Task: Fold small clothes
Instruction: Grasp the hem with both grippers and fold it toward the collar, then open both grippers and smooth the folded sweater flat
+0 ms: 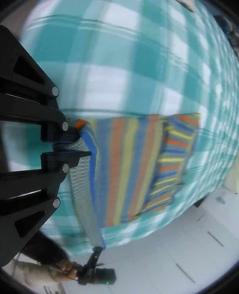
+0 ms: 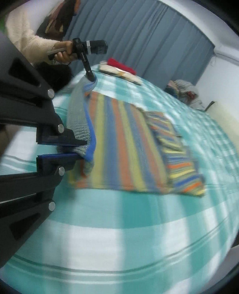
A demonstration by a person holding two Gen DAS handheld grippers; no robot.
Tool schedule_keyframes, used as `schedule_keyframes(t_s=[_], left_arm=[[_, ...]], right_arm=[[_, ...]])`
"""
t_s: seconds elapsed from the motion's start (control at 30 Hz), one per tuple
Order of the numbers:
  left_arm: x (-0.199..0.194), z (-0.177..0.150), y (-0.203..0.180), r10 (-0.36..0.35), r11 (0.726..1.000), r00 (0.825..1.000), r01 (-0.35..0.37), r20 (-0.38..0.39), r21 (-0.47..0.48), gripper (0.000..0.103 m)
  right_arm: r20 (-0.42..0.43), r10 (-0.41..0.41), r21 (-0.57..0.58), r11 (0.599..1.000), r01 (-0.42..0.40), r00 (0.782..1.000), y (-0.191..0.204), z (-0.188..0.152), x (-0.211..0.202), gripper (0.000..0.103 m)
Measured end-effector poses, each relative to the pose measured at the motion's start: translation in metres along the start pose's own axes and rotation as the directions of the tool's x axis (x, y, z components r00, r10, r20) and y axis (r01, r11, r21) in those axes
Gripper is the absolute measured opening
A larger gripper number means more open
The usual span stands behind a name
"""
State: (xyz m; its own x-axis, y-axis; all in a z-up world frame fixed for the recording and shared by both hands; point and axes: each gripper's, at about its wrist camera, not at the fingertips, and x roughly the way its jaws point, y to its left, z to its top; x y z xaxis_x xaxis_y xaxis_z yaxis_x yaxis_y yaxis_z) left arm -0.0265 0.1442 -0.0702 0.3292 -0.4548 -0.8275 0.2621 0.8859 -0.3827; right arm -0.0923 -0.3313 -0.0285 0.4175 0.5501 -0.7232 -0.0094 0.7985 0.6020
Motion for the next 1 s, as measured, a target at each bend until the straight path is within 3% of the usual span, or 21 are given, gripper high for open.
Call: schedule_keyframes(t_s=[0.13, 0.37, 0.7, 0.83, 0.9, 0.93, 0.97, 1.0], left_arm=[[0.027, 0.067, 0.007, -0.008, 1.0, 1.0, 0.008, 0.029, -0.009, 0.005], [0.073, 0.153, 0.019, -0.03, 0.998, 0.999, 0.033, 0.039, -0.061, 0.005], [0.148, 0.234, 0.036, -0.018, 0.996, 1.0, 0.019, 0.006, -0.087, 0.006], [0.164, 0.262, 0.058, -0.083, 0.972, 0.995, 0.094, 0.059, -0.216, 0.01], [0.16, 0.27, 0.069, -0.073, 0.953, 0.991, 0.102, 0.112, -0.285, 0.025], [0.152, 0.27, 0.072, -0.036, 0.951, 0.988, 0.081, 0.153, -0.298, 0.045], [0.143, 0.269, 0.074, -0.014, 0.951, 0.983, 0.07, 0.185, -0.3, 0.059], [0.134, 0.267, 0.076, -0.007, 0.955, 0.978, 0.068, 0.206, -0.288, 0.062]], right_arm=[[0.045, -0.019, 0.017, 1.0, 0.018, 0.999, -0.013, 0.063, 0.016, 0.007], [0.079, 0.001, 0.098, 0.995, -0.008, 0.997, -0.047, 0.154, 0.058, 0.007], [0.073, 0.024, 0.168, 0.985, -0.036, 0.997, -0.103, 0.234, 0.117, 0.007], [0.113, 0.056, 0.207, 0.975, -0.078, 0.992, -0.126, 0.256, 0.137, 0.009], [0.168, 0.071, 0.227, 0.968, -0.109, 0.983, -0.136, 0.264, 0.138, 0.01], [0.191, 0.068, 0.233, 0.966, -0.112, 0.979, -0.138, 0.265, 0.135, 0.011], [0.215, 0.06, 0.233, 0.966, -0.111, 0.975, -0.137, 0.266, 0.13, 0.017], [0.241, 0.052, 0.218, 0.97, -0.106, 0.969, -0.134, 0.265, 0.121, 0.027]])
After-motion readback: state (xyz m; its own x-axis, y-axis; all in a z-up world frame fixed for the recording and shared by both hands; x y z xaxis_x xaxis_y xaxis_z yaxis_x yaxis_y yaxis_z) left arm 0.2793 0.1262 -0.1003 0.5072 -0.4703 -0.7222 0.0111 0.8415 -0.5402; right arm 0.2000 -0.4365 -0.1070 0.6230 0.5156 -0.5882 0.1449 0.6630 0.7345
